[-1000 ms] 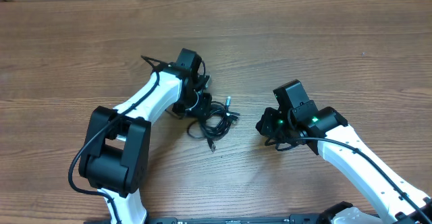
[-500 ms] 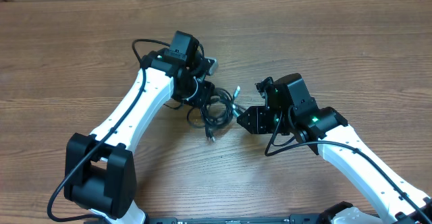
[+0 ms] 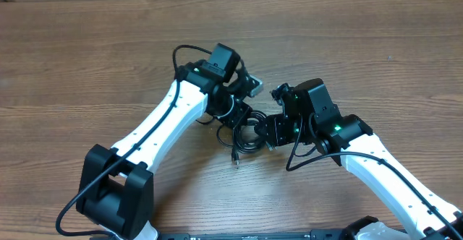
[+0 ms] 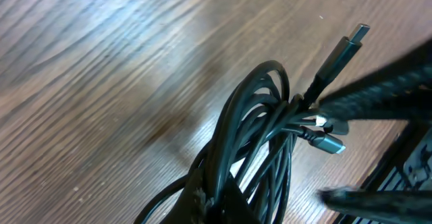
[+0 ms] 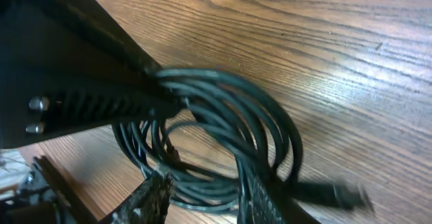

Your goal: Untangle cables

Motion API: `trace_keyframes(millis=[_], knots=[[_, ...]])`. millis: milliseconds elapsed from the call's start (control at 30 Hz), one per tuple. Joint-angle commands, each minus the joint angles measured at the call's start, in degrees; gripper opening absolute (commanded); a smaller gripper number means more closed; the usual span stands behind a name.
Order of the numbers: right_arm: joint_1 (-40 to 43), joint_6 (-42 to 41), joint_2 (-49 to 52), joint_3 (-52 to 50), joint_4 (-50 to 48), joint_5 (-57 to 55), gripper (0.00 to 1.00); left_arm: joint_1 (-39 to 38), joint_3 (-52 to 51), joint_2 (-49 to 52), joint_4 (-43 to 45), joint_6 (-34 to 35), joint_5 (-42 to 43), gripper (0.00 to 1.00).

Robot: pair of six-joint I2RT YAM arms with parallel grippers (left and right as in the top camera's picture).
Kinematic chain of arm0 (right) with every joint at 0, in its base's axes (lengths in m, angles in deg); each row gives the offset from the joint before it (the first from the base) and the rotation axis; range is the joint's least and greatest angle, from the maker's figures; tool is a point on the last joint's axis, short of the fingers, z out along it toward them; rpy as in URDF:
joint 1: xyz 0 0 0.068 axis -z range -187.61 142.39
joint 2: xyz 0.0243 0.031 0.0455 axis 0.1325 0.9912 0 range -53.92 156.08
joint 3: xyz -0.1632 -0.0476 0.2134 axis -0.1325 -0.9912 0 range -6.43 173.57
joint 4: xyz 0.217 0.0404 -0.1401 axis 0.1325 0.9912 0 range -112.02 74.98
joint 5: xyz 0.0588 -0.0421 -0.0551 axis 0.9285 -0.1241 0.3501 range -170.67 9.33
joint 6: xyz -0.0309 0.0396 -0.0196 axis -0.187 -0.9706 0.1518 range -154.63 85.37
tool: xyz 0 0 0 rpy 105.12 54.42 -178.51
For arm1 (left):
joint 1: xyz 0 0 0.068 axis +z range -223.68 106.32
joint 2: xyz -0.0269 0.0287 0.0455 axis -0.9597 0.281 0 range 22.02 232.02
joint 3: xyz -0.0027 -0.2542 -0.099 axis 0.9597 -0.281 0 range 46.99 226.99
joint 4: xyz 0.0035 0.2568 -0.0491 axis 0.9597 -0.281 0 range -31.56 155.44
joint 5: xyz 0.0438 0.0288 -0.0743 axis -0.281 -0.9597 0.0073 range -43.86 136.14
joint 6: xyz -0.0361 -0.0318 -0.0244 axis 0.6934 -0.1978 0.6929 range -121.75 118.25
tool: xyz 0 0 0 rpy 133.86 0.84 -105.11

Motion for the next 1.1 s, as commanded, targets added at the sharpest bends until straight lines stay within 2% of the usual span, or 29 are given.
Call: trace_keyframes(millis=[0,267,500,633,867,1067], knots=[[0.0,6.78,-0.13,0.98,0.17,-0.74,0.39,-0.57,0.76,-0.7,-0.66,-4.55,1.62,0.04],[0.0,14.53,-0.13,0.98,4.07,-4.22,0.42,-0.52,1.22,-0.76,-4.85,-13.2,2.32,0.04],[-0.02,15.15,-0.13,0.98,4.46,-1.4,0.41,-0.33,1.84,-0.81,-5.62,-18.88,7.08,0.04],[-0.02,16.55,-0.13,0.98,4.26,2.71,0.41,-0.31,1.84,-0.81,-5.44,-18.88,7.17,0.04],[0.0,16.55,-0.13,0.98,4.22,2.56,0.41,0.85,1.84,-0.81,-5.16,-18.18,9.99,0.04],[0.0,16.31,-0.17,1.01,2.29,2.45,0.4,4.57,1.84,-0.81,-3.28,-9.25,17.2,0.04]])
